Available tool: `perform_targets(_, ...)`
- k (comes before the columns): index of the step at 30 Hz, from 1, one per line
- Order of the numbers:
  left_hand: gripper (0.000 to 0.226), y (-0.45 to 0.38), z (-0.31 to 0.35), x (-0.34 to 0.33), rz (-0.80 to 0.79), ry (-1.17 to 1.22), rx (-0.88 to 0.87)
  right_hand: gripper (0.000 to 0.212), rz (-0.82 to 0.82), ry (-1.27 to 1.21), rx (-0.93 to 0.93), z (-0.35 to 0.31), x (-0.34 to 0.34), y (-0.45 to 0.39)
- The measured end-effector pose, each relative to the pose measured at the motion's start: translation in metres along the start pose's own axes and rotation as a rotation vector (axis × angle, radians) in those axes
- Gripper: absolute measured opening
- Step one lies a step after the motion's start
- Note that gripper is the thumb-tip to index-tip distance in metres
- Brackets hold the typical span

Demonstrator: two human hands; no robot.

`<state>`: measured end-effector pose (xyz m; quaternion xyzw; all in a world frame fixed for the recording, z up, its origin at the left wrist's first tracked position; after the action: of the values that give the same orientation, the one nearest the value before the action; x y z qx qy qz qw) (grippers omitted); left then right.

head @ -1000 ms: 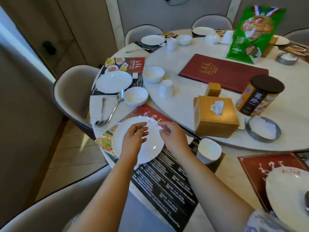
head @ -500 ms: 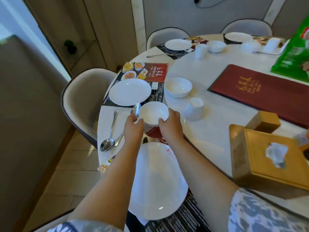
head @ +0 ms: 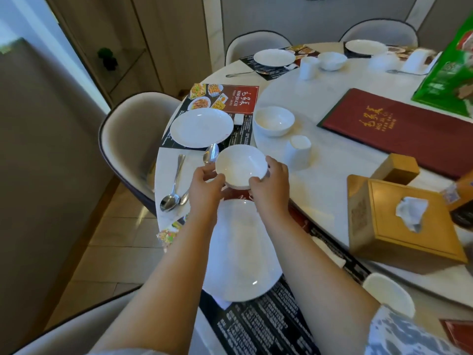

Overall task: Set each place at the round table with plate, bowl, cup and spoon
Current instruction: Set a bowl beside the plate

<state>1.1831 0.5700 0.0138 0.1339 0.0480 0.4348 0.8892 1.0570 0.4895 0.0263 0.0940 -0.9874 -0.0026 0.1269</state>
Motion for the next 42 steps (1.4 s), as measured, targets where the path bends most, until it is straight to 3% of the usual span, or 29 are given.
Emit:
perform_targets(9, 0.019, 0.132, -0.037, 0.024, -0.076, -0.037, 0.042, 0.059, 0.155, -0.093, -0.012, 0.021, 0.079, 0.140)
perform_targets(19, 0.026, 0.242, -0.084, 0.039, -0.229, -0.158, 0.081, 0.058, 0.223, -0.061, -0.119, 0.063, 0.143, 0.248)
perform_targets(35, 0.027, 0.268, -0.108, 0.024, -0.220, -0.221, 0.132, 0.056, 0.181, 0.036, -0.140, 0.092, 0.167, 0.261)
perform_targets(39, 0.026, 0.265, -0.109, 0.028, -0.278, -0.282, 0.104, 0.052, 0.189, 0.087, -0.121, 0.091, 0.162, 0.270)
perform_targets(42, 0.028, 0.264, -0.107, 0.036, -0.359, -0.256, 0.125, 0.043, 0.287, 0.083, -0.074, 0.080, 0.159, 0.282)
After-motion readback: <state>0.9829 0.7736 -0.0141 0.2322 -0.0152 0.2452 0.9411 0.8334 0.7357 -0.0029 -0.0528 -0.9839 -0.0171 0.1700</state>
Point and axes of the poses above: each hand's wrist, its own y-axis away from the middle knuckle, its own x-axis out of the back of the hand, z = x × y, the point moved 5 cm from there along -y, towards the middle knuckle, and after that the axes turned 9 degrees about -y, right-handed, at the moved point
